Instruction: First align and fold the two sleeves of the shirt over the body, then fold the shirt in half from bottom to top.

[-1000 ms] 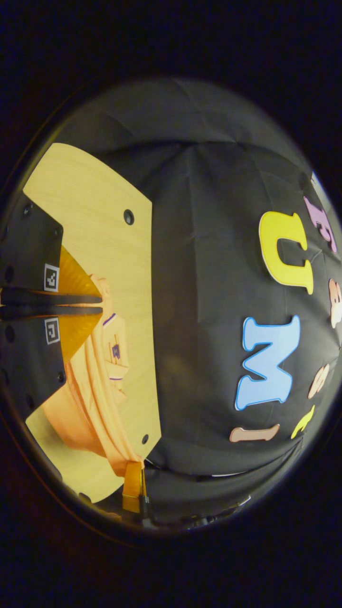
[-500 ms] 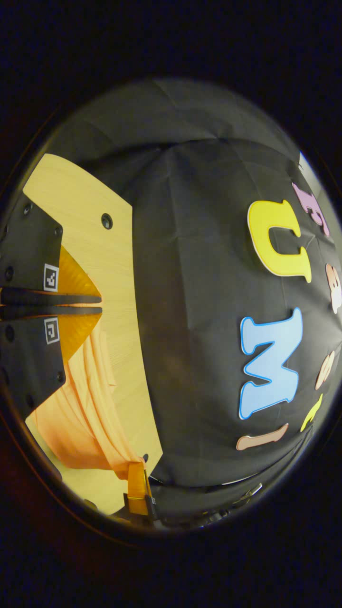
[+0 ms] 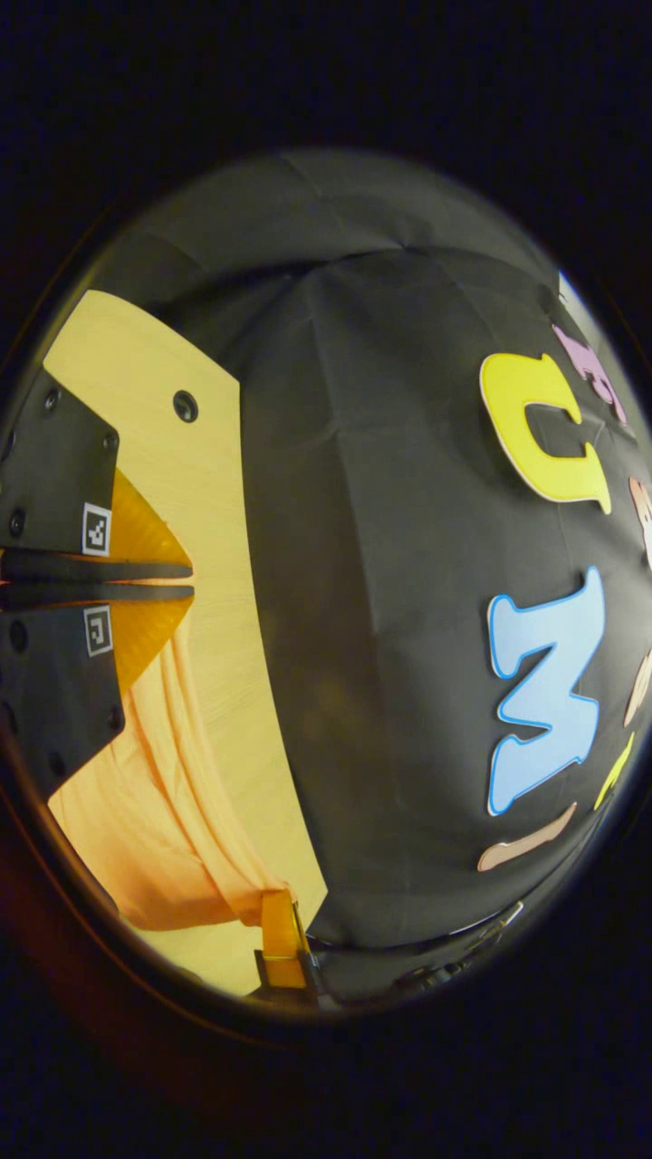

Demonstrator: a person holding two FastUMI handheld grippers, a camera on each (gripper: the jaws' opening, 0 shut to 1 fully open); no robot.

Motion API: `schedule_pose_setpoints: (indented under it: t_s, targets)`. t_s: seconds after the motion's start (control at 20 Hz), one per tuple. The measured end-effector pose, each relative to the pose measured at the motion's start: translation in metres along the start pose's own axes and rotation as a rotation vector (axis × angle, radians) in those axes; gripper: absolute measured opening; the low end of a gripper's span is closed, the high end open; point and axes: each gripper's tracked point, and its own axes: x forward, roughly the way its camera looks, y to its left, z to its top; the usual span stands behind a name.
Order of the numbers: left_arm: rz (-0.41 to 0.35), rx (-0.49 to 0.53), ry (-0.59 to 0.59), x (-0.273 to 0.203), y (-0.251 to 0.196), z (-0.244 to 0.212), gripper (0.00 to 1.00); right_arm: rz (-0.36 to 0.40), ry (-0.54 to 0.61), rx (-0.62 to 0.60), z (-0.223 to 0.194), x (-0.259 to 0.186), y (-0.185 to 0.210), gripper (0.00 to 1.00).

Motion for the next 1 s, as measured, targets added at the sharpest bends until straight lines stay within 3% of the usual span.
schedule_pose_setpoints:
  t_s: [0.25, 0.6, 0.7, 0.75, 0.9, 0.95, 1.0]
  targets:
    - [0.003, -0.006, 0.039, 0.029, -0.008, -0.024, 0.06, -0.039, 0.048, -0.019, -0.013, 0.029, -0.007, 0.00]
    - [0.007, -0.005, 0.065, 0.037, -0.014, -0.036, 0.08, -0.061, 0.079, -0.042, -0.022, 0.034, -0.006, 0.00]
    - [-0.015, -0.016, 0.075, 0.032, -0.018, -0.037, 0.15, -0.061, 0.075, -0.055, -0.020, 0.030, -0.005, 0.06]
    - [-0.020, -0.021, 0.077, 0.027, -0.019, -0.037, 0.28, -0.065, 0.075, -0.062, -0.019, 0.028, -0.005, 0.06]
    - [-0.035, -0.047, 0.071, 0.018, -0.023, -0.033, 0.34, -0.052, 0.056, -0.085, -0.012, 0.016, -0.001, 0.16]
    - [-0.046, -0.053, 0.071, 0.011, -0.026, -0.032, 0.46, -0.059, 0.040, -0.101, -0.007, 0.010, -0.002, 0.31]
    - [-0.050, -0.050, 0.065, 0.003, -0.028, -0.029, 0.58, -0.063, 0.022, -0.111, -0.003, 0.003, -0.002, 0.33]
